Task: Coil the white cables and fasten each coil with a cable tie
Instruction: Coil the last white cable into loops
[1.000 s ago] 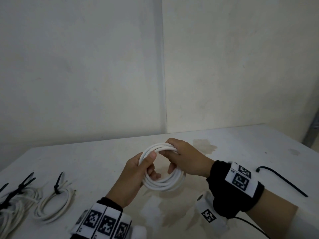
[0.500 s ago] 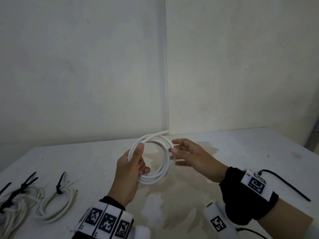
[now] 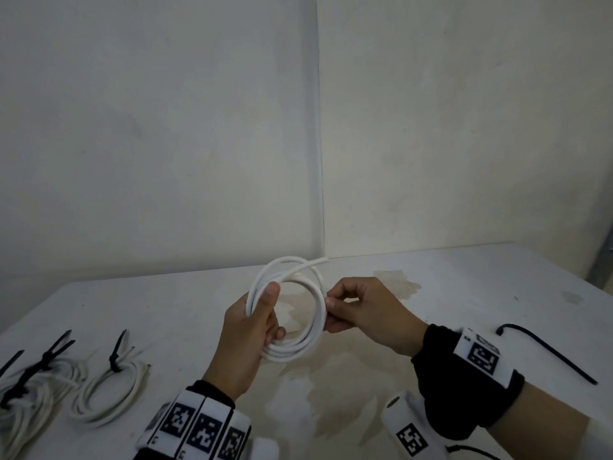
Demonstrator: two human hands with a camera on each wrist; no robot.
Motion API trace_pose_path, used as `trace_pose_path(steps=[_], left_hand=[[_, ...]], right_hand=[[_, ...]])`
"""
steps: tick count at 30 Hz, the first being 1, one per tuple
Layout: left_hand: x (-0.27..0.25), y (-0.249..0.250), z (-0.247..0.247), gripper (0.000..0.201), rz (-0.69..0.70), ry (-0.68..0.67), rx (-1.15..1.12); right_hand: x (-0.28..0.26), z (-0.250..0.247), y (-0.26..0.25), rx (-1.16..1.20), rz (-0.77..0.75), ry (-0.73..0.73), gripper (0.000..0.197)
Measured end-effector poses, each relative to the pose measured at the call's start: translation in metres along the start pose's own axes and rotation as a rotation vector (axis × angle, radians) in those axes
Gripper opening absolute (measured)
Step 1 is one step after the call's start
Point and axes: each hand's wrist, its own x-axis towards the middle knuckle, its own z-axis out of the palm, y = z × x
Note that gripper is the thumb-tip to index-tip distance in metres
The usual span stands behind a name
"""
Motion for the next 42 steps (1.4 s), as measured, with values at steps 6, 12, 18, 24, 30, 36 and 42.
trace_pose_path(steps=[6,12,18,24,30,36,42], left_hand=[[0.001,0.003,-0.001,0.029,0.029,-0.058,0.135],[0.002,0.003,-0.001,0.033,0.024,-0.131,0.258],[-0.004,0.008,0.001,0.034,-0.046,-0.246,0.217],[-0.005,0.011,-0.002,0.026,-0.065,-0.276,0.149],[-0.006,0.014,0.002,0.021,-0.121,-0.248,-0.010],[-0.001,0.007,0.001,0.035,-0.134,-0.163,0.043],[-0.003,0.004,0.008,0.029,-0.048,-0.047,0.126]], right_hand=[[0.002,-0.015,-0.012,0.022,0.035,0.054,0.036],[0.001,-0.012,-0.017,-0.445,-0.294,-0.003,0.005],[0.007,-0.012,-0.008,-0.459,-0.347,0.160,0.014],[0.008,-0.016,-0.010,-0.159,-0.198,0.197,0.019],[0.006,-0.012,0.001,-0.353,-0.215,0.078,0.014],[-0.003,0.003,-0.004,-0.155,-0.102,-0.053,0.025],[0.001,0.011,-0.007,-0.201,-0.088,-0.097,0.035]])
